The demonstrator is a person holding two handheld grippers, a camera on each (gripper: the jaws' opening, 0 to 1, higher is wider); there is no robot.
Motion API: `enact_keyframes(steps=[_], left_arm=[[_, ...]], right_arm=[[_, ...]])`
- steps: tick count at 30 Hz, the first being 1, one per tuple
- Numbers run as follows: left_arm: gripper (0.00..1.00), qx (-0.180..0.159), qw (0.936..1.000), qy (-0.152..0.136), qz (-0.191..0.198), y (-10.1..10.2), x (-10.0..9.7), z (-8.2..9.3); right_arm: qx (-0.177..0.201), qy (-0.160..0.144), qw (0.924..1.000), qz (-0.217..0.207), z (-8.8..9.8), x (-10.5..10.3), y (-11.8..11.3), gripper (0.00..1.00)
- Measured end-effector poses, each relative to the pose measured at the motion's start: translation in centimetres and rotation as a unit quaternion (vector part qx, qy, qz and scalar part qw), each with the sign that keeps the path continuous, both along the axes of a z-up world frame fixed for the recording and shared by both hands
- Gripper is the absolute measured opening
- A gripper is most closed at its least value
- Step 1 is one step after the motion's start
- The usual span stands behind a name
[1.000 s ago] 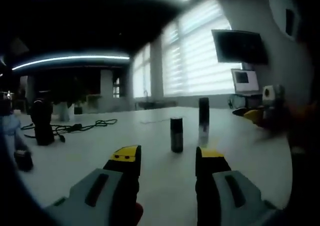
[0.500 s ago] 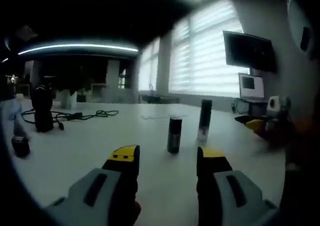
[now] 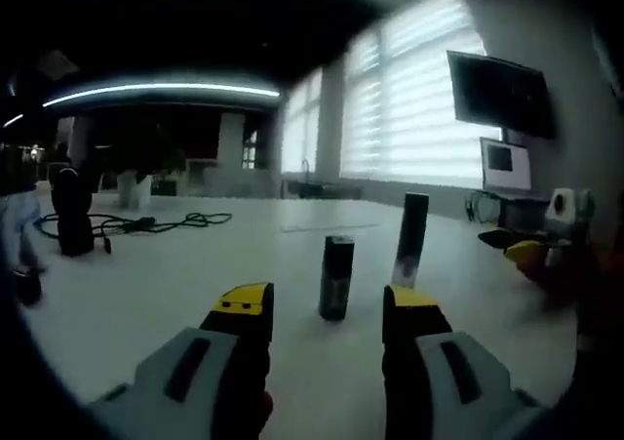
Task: Pick up cosmetic bottle twist off cap place on table pick up cap screw tight cap place on table
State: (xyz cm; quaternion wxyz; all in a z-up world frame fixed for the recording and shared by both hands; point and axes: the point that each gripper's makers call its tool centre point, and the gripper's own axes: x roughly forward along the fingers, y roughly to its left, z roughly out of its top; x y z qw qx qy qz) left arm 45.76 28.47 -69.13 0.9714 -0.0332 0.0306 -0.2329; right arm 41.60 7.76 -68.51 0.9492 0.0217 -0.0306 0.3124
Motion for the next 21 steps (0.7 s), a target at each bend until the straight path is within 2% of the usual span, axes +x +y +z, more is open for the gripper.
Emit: enact_keyframes(steps=[7, 11, 13, 21], left_arm=[[0.35, 0.008, 0.9999, 0.0, 0.007, -1.2, 0.9, -0.3], [0.35, 0.016, 0.9996, 0.005, 0.024, -1.0, 1.8, -0.7], [0.35, 0.009, 0.9995, 0.008, 0.028, -1.1, 2.2, -0.8], [0.35, 0.025, 0.9989, 0.006, 0.038, -2.7, 3.7, -1.1]], right_arm=[[0.002, 0.001, 1.0, 0.002, 0.0, 0.0, 0.0, 0.42], [0.003, -0.001, 1.0, 0.002, 0.1, 0.0, 0.0, 0.42], [0.003, -0.001, 1.0, 0.001, 0.1, 0.0, 0.0, 0.42], [0.002, -0.002, 1.0, 0.0, 0.1, 0.0, -0.1, 0.42]])
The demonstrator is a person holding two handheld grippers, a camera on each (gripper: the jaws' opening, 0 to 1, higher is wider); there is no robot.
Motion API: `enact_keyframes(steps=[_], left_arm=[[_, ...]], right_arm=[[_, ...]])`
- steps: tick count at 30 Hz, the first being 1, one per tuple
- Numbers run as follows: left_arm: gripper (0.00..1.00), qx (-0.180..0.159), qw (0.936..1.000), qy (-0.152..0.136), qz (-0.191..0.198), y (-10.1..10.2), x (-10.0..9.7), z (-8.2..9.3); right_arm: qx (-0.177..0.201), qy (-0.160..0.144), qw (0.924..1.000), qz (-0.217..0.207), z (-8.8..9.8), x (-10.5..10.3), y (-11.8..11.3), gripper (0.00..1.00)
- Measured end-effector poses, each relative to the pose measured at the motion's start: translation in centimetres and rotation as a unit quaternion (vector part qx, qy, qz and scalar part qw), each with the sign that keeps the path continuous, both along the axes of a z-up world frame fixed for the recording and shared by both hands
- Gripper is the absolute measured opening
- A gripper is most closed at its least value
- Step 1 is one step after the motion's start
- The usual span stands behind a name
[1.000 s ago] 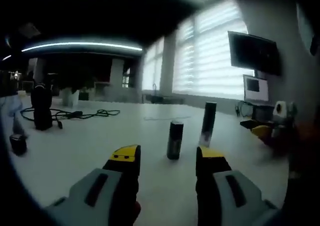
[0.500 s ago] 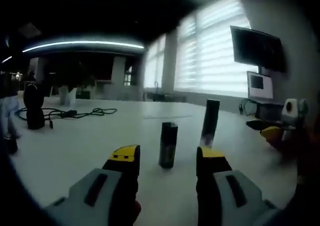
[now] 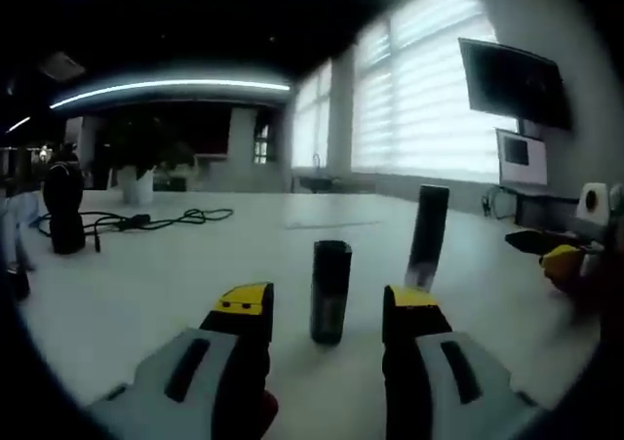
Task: Pick up cosmetic bottle twist off cap place on table pick up cap screw tight cap place on table
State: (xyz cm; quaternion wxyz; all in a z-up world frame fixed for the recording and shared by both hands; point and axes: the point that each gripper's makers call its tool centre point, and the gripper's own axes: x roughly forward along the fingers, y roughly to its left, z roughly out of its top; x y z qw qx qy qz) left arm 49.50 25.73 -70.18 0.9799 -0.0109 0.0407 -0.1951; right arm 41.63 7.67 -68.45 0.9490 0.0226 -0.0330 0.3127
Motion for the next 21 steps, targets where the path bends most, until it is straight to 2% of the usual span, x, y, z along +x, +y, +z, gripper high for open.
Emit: enact_keyframes(steps=[9, 18, 21], left_arm=[[0.33, 0.015, 0.9997, 0.0, 0.018, -0.6, 1.3, -0.7], [0.32, 0.025, 0.9991, 0.021, 0.026, -0.5, 2.3, -1.8], [0.3, 0.033, 0.9988, 0.014, 0.033, -0.5, 2.8, -1.7]], right_arm=[[0.003, -0.002, 1.0, 0.0, 0.0, 0.0, -0.2, 0.42], [0.007, -0.002, 1.0, 0.001, 0.0, 0.0, -0.2, 0.42], [0.007, -0.003, 1.0, 0.001, 0.1, -0.1, -0.2, 0.42]])
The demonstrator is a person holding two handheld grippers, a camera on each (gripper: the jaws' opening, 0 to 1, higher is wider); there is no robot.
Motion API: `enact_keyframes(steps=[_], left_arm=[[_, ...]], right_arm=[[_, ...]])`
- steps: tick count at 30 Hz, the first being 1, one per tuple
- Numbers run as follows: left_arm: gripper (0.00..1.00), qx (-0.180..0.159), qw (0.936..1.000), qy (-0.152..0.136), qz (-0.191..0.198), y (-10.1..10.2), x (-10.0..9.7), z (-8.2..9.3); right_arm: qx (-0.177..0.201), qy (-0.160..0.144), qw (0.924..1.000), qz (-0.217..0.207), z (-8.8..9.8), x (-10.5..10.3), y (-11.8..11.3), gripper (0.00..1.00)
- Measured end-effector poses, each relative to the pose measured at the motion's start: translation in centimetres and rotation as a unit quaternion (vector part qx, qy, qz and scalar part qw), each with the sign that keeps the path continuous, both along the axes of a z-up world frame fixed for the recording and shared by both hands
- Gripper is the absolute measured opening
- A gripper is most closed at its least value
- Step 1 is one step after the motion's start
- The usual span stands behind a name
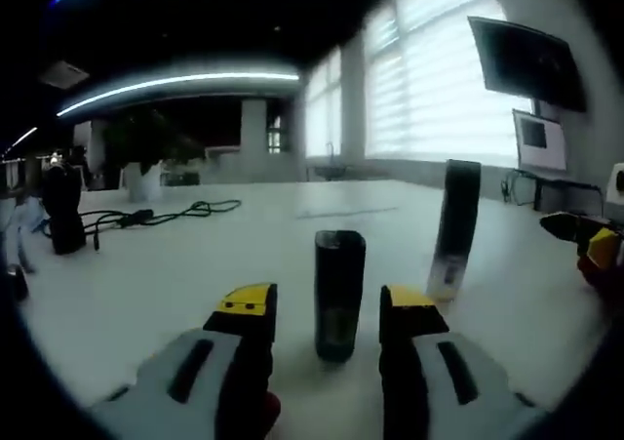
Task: Pick up cosmetic bottle twist off cap place on table pick up cap screw tight cap place on table
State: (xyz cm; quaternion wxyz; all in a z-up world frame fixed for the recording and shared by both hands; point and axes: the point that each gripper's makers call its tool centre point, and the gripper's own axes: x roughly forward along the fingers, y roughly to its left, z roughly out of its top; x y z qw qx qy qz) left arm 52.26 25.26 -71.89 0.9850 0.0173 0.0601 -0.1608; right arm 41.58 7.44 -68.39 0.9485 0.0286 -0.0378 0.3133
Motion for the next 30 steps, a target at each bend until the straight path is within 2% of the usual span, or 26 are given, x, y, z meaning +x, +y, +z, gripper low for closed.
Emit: enact_keyframes(steps=[11, 14, 19, 30], left_arm=[[0.22, 0.024, 0.9997, 0.003, -0.01, -0.47, 0.57, -0.6], [0.18, 0.01, 0.9998, 0.012, -0.012, -0.55, 0.83, -0.69], [0.12, 0.009, 0.9998, 0.016, -0.012, -0.61, 0.8, -0.84], [0.1, 0.002, 0.9997, 0.019, -0.016, -0.63, 0.75, -0.95]], right_arm=[[0.002, -0.001, 1.0, -0.001, 0.1, 0.02, -0.02, 0.42], [0.001, 0.0, 1.0, -0.002, 0.04, 0.03, -0.05, 0.42], [0.001, 0.0, 1.0, -0.003, 0.02, 0.06, -0.12, 0.42], [0.001, 0.0, 1.0, -0.005, 0.01, 0.13, -0.21, 0.42]])
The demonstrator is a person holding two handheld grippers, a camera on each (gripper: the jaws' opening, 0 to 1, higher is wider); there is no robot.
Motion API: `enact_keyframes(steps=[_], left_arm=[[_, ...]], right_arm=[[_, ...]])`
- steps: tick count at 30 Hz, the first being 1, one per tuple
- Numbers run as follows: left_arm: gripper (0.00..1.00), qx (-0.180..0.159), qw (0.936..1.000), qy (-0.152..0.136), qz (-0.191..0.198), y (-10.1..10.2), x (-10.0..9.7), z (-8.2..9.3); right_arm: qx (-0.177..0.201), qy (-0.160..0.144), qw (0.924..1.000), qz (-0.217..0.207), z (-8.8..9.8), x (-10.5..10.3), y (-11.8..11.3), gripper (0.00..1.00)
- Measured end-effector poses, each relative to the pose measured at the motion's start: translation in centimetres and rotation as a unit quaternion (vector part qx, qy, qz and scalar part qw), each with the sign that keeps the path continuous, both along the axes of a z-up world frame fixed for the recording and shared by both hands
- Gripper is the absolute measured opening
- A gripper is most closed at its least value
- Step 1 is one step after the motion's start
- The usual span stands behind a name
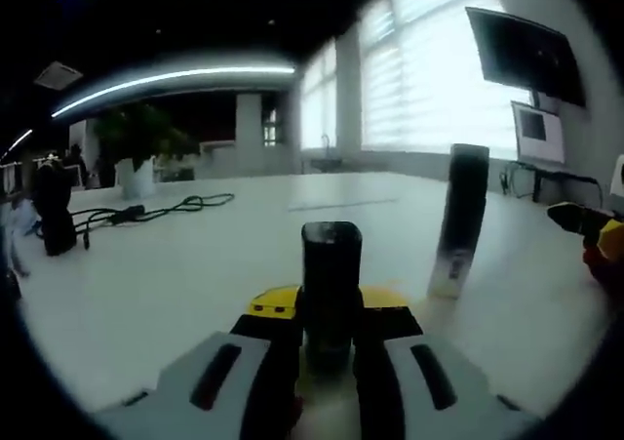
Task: Pick up cosmetic bottle twist off cap place on table pick up cap screw tight cap place on table
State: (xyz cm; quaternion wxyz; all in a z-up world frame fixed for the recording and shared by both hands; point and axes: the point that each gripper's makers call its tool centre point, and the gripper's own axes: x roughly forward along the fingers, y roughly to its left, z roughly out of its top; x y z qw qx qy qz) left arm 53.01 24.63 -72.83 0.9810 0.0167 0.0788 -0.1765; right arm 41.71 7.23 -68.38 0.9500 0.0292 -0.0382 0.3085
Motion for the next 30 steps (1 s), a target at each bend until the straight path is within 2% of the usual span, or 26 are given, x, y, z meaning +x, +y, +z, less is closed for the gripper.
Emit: enact_keyframes(steps=[7, 17, 27, 30], left_arm=[[0.1, -0.012, 0.9998, -0.003, -0.015, -0.1, -0.4, 0.3], [0.1, -0.022, 0.9978, -0.031, -0.054, -0.2, -1.6, 2.3], [0.1, -0.025, 0.9919, -0.054, -0.112, -0.3, -3.7, 3.8], [0.1, -0.031, 0.989, -0.052, -0.135, -0.7, -4.6, 4.0]], right_arm=[[0.002, 0.0, 1.0, -0.001, 0.1, 0.0, 0.0, 0.41], [-0.003, 0.002, 1.0, -0.005, -0.1, 0.1, 0.0, 0.41], [-0.01, 0.002, 0.9999, -0.011, -0.2, 0.2, 0.0, 0.41], [-0.011, 0.003, 0.9999, -0.011, -0.2, 0.2, 0.0, 0.41]])
